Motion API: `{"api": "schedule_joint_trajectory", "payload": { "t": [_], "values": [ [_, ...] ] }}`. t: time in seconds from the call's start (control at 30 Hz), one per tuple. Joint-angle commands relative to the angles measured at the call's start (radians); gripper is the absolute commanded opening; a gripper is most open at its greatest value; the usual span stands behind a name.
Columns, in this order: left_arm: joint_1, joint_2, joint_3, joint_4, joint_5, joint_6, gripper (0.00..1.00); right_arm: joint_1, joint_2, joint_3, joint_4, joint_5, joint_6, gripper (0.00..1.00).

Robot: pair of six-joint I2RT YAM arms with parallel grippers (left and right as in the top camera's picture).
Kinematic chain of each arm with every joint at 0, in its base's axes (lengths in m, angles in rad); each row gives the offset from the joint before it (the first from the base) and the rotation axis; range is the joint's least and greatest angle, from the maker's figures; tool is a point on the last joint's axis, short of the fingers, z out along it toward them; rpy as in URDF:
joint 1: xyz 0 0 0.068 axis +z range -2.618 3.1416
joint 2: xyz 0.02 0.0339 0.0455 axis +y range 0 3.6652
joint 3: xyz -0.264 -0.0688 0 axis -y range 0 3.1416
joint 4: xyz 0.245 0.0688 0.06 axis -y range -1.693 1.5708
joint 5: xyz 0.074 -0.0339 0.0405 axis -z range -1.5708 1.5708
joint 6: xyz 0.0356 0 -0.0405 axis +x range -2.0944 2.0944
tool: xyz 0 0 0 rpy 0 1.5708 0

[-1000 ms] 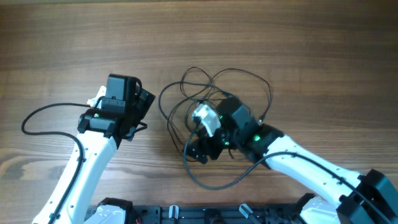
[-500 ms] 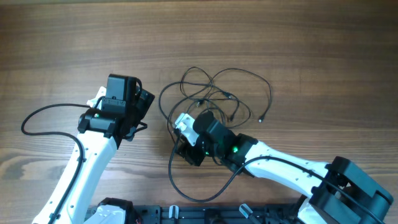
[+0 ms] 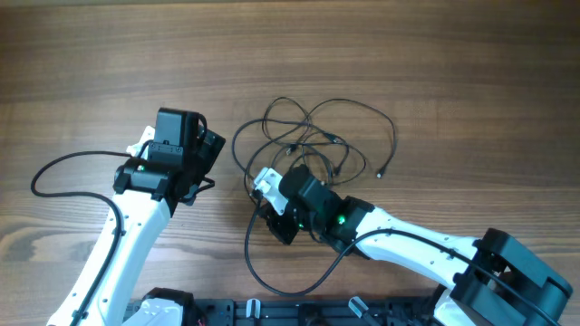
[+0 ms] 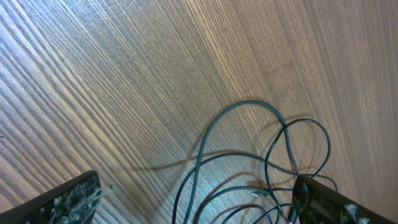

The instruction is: Untangle cables

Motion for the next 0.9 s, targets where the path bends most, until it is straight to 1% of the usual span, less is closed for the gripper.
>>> {"api": "schedule_joint_trajectory", "payload": {
  "t": [0.0,0.23,0.4,0.47,0.5,0.53,0.6,0.67,0.73,0.8,0.87],
  "values": [
    [0.006,-0.003,-0.001,-0.002,-0.020,-0.010,1.00,-0.025,-0.013,0.035,-0.002,0.013,0.019,0.04],
    [0.006,-0.003,-0.001,-0.002,-0.020,-0.009,1.00,-0.124,-0.163,0.035,-0.011,0.023,0.019,0.04],
    [0.006,-0.003,-0.001,-0.002,-0.020,-0.010,1.00,-0.215,-0.225,0.036,0.002,0.161,0.023,0.04],
    [0.006,-0.003,-0.001,-0.002,-0.021,-0.010,1.00,-0.310,-0.260,0.061,0.019,0.192,0.036,0.04],
    [0.006,-0.003,-0.001,-0.002,-0.020,-0.010,1.00,-0.380,-0.288,0.101,0.045,0.170,0.081,0.04],
    [0.006,-0.003,-0.001,-0.002,-0.020,-0.010,1.00,-0.416,-0.301,0.130,0.052,0.133,0.082,0.04],
    [0.006,-0.003,-0.001,-0.002,-0.020,-0.010,1.00,-0.486,-0.322,0.209,0.049,0.032,0.061,0.04],
    [0.006,-0.003,-0.001,-0.002,-0.020,-0.010,1.00,-0.554,-0.332,0.321,-0.011,-0.054,0.037,0.04],
    [0.006,-0.003,-0.001,-0.002,-0.020,-0.010,1.00,-0.587,-0.334,0.394,-0.099,-0.074,0.037,0.04],
    [0.006,-0.003,-0.001,-0.002,-0.020,-0.010,1.00,-0.594,-0.335,0.428,-0.165,-0.074,0.038,0.04],
    [0.006,-0.003,-0.001,-0.002,-0.020,-0.010,1.00,-0.594,-0.335,0.432,-0.167,-0.080,0.039,0.04]
  ]
}}
